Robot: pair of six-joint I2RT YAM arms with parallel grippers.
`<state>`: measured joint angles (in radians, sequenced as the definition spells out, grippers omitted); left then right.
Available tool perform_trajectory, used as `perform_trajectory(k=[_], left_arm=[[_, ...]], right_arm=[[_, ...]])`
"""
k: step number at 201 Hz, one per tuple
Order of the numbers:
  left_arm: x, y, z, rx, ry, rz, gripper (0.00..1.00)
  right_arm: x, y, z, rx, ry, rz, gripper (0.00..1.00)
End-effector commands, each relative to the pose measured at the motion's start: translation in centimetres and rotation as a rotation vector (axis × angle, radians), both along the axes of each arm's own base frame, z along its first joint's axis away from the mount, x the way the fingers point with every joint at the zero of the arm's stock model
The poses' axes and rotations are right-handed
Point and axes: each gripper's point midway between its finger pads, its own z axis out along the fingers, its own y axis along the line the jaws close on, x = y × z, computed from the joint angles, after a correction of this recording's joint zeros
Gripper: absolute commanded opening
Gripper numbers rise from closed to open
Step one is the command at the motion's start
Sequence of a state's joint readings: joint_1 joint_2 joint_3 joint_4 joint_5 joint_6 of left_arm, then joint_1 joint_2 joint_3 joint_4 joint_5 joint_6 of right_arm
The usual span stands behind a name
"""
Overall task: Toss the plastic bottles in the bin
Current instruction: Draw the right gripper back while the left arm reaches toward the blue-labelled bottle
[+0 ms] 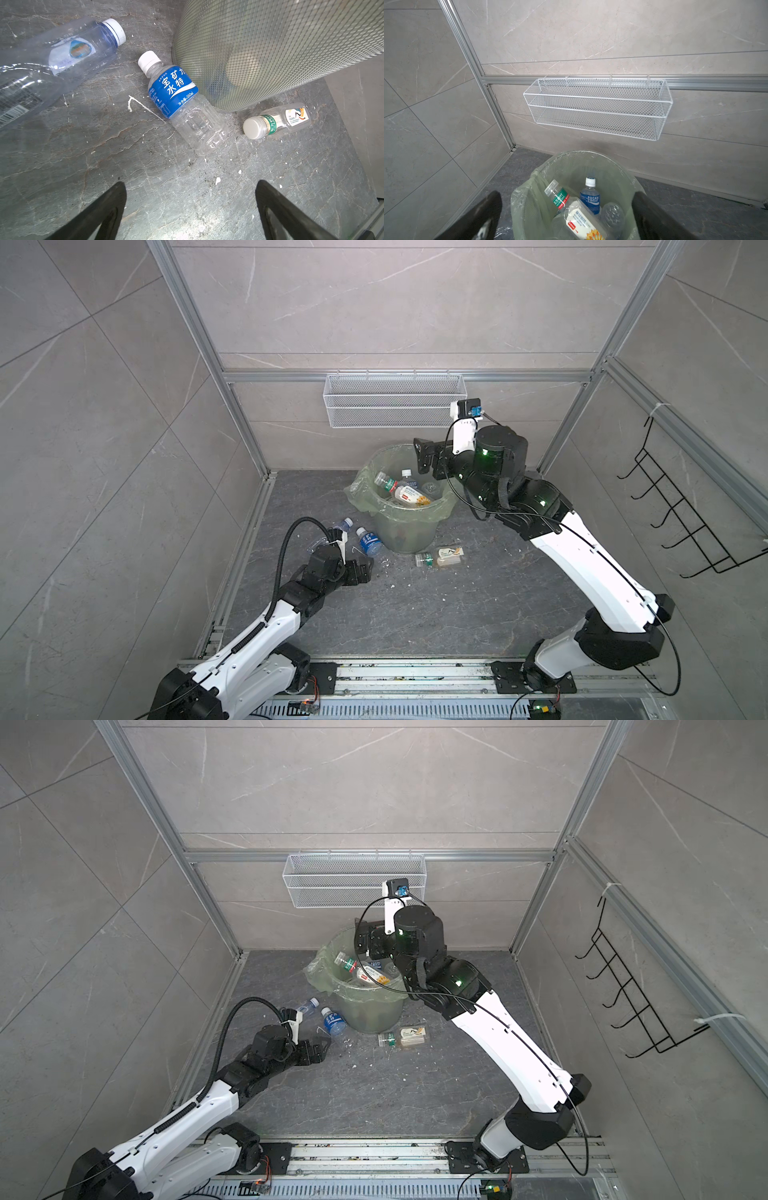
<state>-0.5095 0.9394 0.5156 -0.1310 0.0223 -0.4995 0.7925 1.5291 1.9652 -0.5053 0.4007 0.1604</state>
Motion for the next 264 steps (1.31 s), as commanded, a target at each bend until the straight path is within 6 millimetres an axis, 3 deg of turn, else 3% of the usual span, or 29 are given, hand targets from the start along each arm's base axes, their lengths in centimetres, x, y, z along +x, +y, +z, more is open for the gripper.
perform_trajectory(k=[1,115,188,264], left_arm=[[0.9,0.3,1.3,-0.004,-0.028,0.034,0.99],[4.6,1.5,3.2,0.065,-0.02,0.109,0.99],[6.9,-1.2,1.0,-0.014,0.091,0.095,0.99],[8.8,-3.1,-0.9,-0.104,0.156,0.114,0.98]], right_arm=[[-0.8,-0.7,-1.0,-0.033,0.011,0.002,0.99],[-2.6,-3.8,-7.5,-0.121,0.102,-0.024,0.99],[-2.9,-6.8,-12.9,-0.16,0.212,-0.077,0.99],[-4.6,-9.2,-20.1,-0.17,0.345,-0.108,0.99]])
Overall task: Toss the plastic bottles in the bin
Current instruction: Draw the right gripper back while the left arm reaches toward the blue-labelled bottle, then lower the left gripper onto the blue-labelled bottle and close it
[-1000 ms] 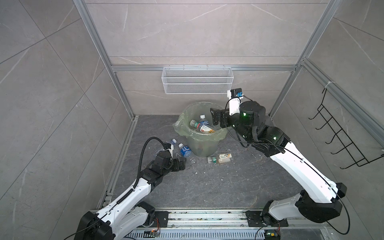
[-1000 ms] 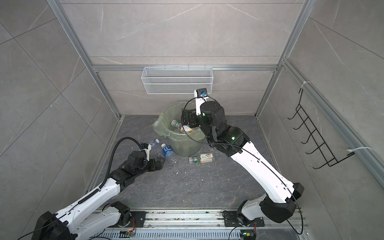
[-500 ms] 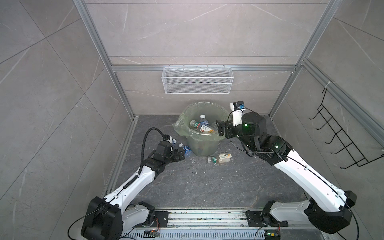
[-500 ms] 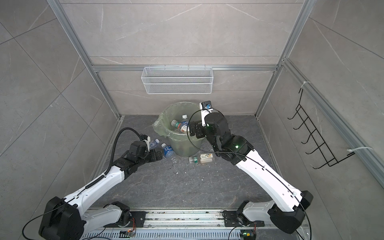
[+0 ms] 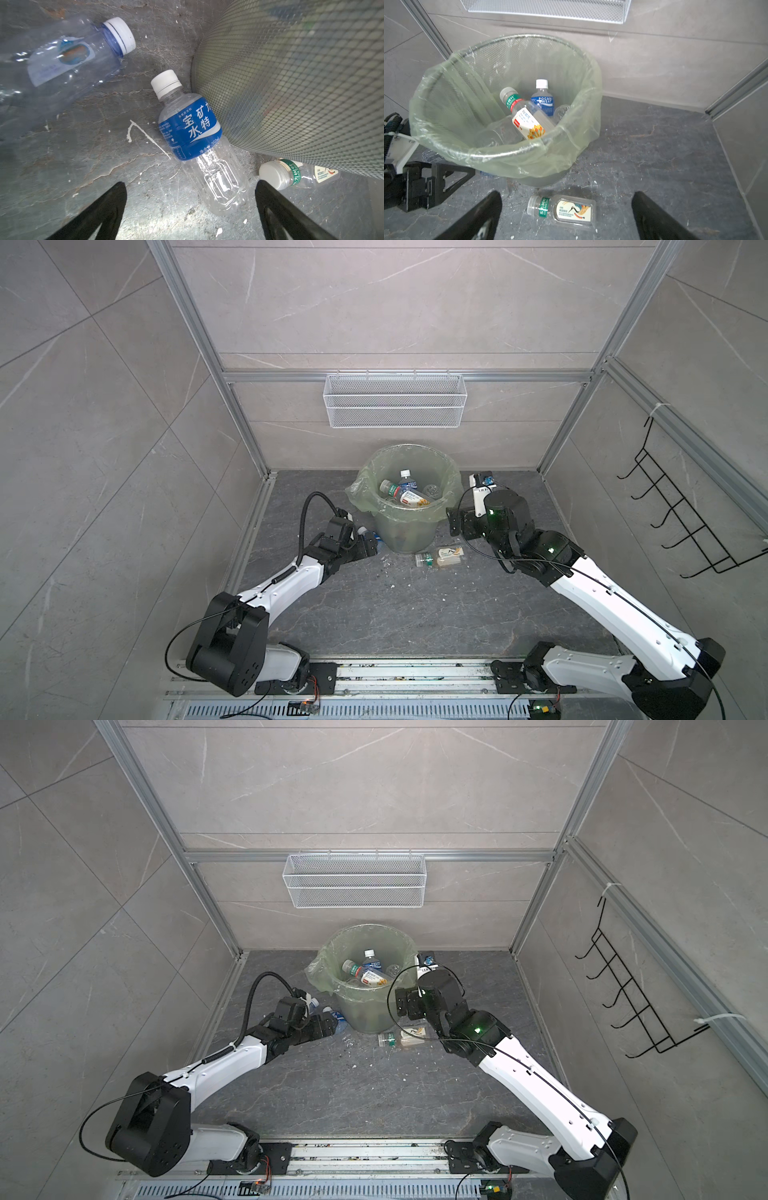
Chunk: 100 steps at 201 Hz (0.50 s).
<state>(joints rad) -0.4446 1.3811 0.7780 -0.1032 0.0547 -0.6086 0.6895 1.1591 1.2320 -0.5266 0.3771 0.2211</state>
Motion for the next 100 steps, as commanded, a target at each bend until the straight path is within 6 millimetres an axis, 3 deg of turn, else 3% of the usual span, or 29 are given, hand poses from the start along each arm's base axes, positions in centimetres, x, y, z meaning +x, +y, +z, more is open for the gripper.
perform_trajectory(k=[1,100], left_arm=[[1.8,-1.5,1.6,-0.085,-0.036,0.01,0.98],[3.5,-3.0,-1.5,-0.142,0.038,0.041,0.95]], right_arm=[[-0.8,-0.7,-1.5,0.029,0.035,-0.018,0.99],[-2.9,-2.9,-6.9,0.032,0.145,-0.063,0.99]])
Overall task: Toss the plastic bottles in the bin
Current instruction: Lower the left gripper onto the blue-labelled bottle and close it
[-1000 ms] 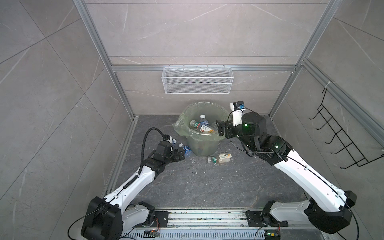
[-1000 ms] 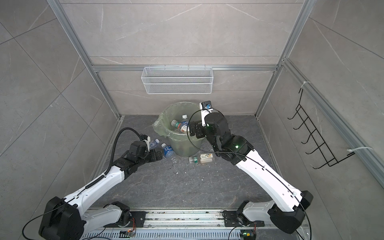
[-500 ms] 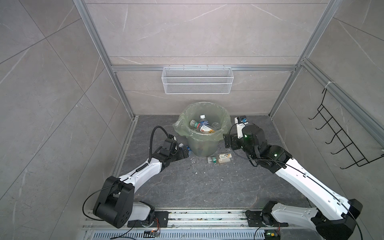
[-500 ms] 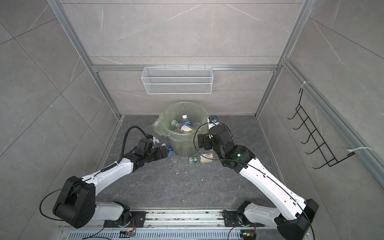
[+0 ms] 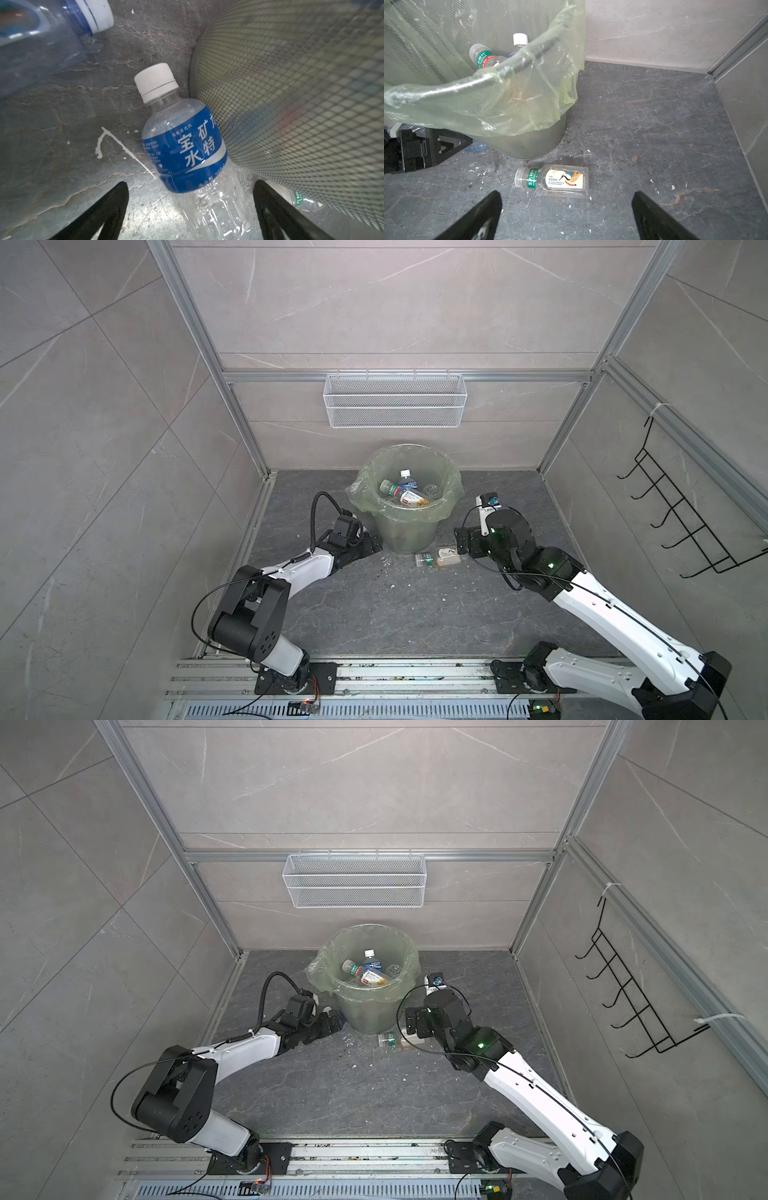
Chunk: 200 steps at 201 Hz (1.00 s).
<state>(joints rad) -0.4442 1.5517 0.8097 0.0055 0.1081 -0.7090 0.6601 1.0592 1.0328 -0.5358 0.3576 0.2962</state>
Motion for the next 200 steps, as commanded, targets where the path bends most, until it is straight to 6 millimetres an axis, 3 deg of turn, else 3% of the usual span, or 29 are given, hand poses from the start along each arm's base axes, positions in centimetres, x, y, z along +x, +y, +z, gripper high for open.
perform_trajectory(k=[1,144,200], left_arm=[[1.7,-1.1,1.6,-0.062,-0.045,0.009,0.95],[2.5,-2.1,-1.4,-0.09,0.019,0.021,0.89],[2.4,-2.2,-1.5,-0.098,0.021,0.016,0.77]], right_arm=[[-0.8,-0.4,-1.2,0.029,0.039,-0.013,0.99],[-1.4,-0.4,-2.8,0.049,0.078,-0.017,1.0],[-1.5,-0.4,-2.8,0.054,0.08,-0.018,0.99]])
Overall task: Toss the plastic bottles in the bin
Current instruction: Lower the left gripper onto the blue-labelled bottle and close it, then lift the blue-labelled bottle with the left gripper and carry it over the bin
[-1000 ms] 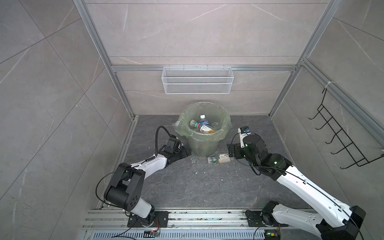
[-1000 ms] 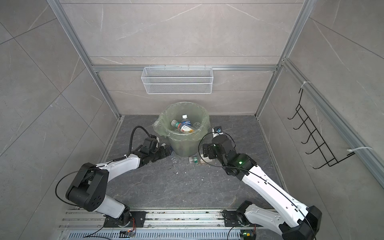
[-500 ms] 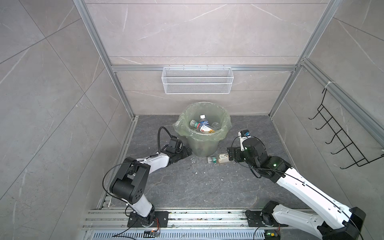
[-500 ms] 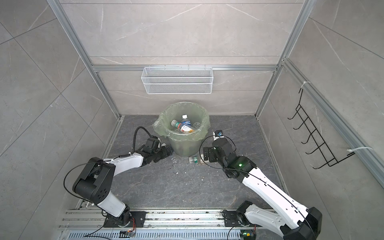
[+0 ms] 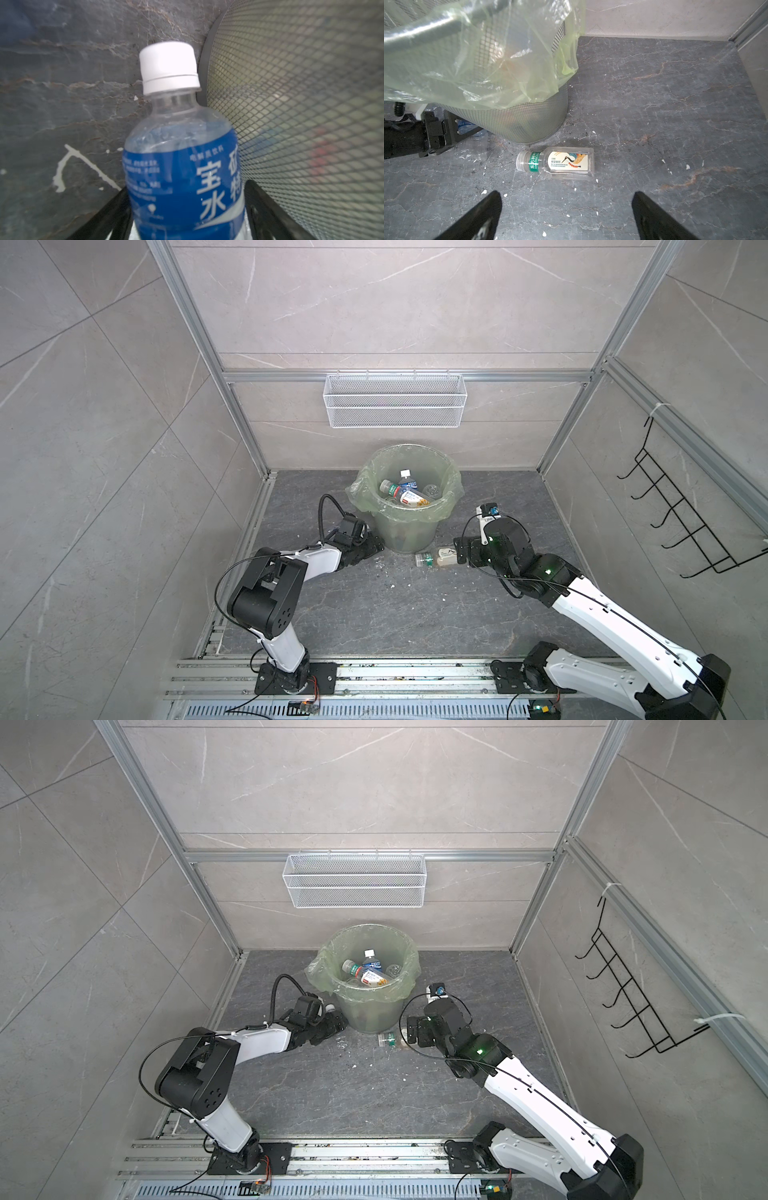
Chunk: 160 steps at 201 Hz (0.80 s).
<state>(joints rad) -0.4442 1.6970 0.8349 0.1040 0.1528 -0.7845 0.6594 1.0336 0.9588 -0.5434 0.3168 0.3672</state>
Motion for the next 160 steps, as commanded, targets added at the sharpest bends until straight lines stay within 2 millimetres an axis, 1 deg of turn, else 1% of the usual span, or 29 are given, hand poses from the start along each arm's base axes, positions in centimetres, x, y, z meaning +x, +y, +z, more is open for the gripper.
perform_trajectory(k=[1,27,53,77,117,128,160], left_arm=[[1.2,-0.7,1.4,-0.036,-0.046,-0.007,0.77],[1.0,-0.6,1.5,-0.032,-0.048,-0.01,0.7],[0.7,-0.5,1.4,-0.027,-0.048,-0.014,0.67],[0.3,-0.4,1.6,-0.026,-0.058,-0.025,0.62],[-0.6,0.1,2.9,-0.018,-0.114,-0.055,0.62],[-0.9,0.2,3.3,-0.013,-0.13,-0.068,0.6],[-2.3,1.0,4.0,0.02,-0.166,-0.097,0.59]], right_arm=[[-0.4,-0.4,-0.1,0.011,0.007,-0.01,0.99],[-0.3,-0.3,-0.1,0.014,0.007,-0.01,0.99],[-0.3,-0.2,0.0,0.018,0.008,-0.009,0.99],[-0.3,-0.2,0.1,0.02,0.005,-0.009,0.99],[-0.3,0.0,-0.2,0.027,0.014,-0.006,0.99],[-0.2,0.1,-0.3,0.03,0.015,-0.005,0.98],[-0.1,0.2,-0.4,0.042,0.016,-0.008,0.98]])
